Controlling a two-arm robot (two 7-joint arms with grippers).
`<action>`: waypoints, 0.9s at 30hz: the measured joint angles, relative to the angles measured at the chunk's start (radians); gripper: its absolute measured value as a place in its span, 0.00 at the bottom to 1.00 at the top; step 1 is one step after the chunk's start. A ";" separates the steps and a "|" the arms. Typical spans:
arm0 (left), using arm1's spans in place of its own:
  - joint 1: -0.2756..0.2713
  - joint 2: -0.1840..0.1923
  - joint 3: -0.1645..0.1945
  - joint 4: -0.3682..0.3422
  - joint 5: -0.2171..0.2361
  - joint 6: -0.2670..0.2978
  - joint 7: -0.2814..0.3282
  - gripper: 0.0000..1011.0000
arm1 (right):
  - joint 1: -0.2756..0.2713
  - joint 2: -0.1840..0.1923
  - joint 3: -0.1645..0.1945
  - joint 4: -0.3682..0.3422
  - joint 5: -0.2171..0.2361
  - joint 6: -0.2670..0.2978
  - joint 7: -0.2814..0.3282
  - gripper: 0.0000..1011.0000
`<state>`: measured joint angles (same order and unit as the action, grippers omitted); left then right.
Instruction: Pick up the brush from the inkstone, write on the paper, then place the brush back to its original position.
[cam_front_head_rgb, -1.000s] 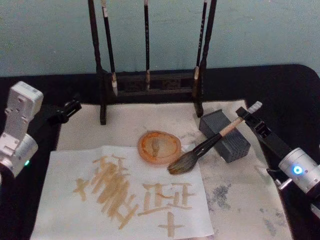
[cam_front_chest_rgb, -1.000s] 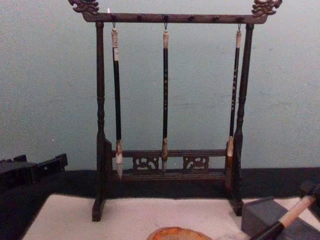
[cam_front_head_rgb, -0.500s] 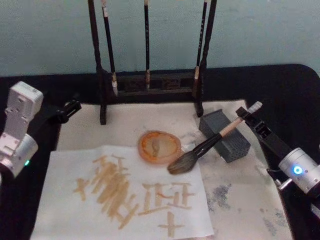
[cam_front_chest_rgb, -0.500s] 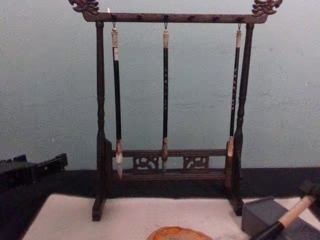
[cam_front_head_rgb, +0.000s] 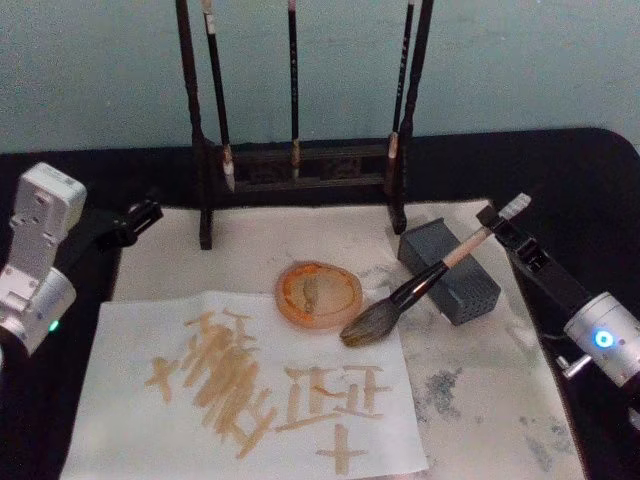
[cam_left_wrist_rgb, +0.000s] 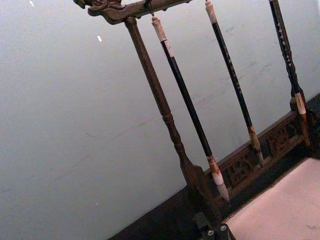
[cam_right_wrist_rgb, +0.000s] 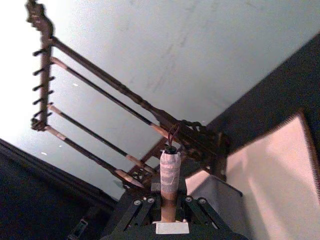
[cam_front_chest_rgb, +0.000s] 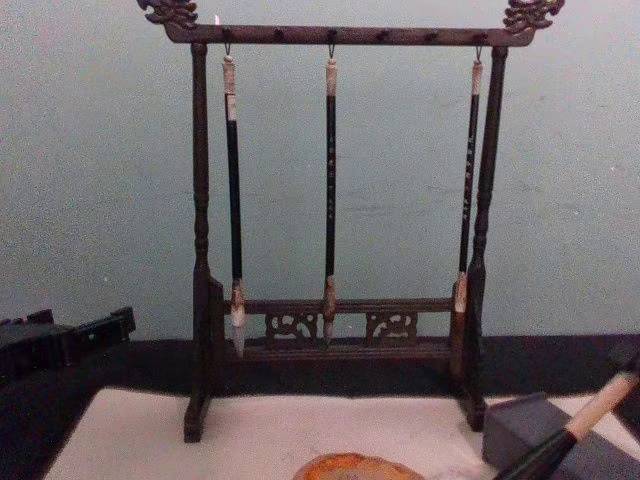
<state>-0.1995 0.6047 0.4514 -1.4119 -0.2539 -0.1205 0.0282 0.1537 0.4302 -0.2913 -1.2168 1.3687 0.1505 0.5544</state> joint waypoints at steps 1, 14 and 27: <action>0.000 0.000 0.000 0.000 0.000 0.000 0.000 0.99 | -0.007 0.007 -0.001 -0.018 0.003 -0.005 -0.001 0.17; 0.000 0.000 0.000 0.000 0.000 0.000 0.000 0.99 | -0.082 0.083 -0.013 -0.225 0.001 -0.059 -0.013 0.17; 0.000 0.000 0.000 0.000 0.000 0.000 0.000 0.99 | -0.107 0.143 -0.045 -0.360 -0.035 -0.099 -0.048 0.17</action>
<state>-0.1996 0.6047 0.4514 -1.4120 -0.2539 -0.1205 0.0283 0.0470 0.5733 -0.3365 -1.5766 1.3338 0.0517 0.5064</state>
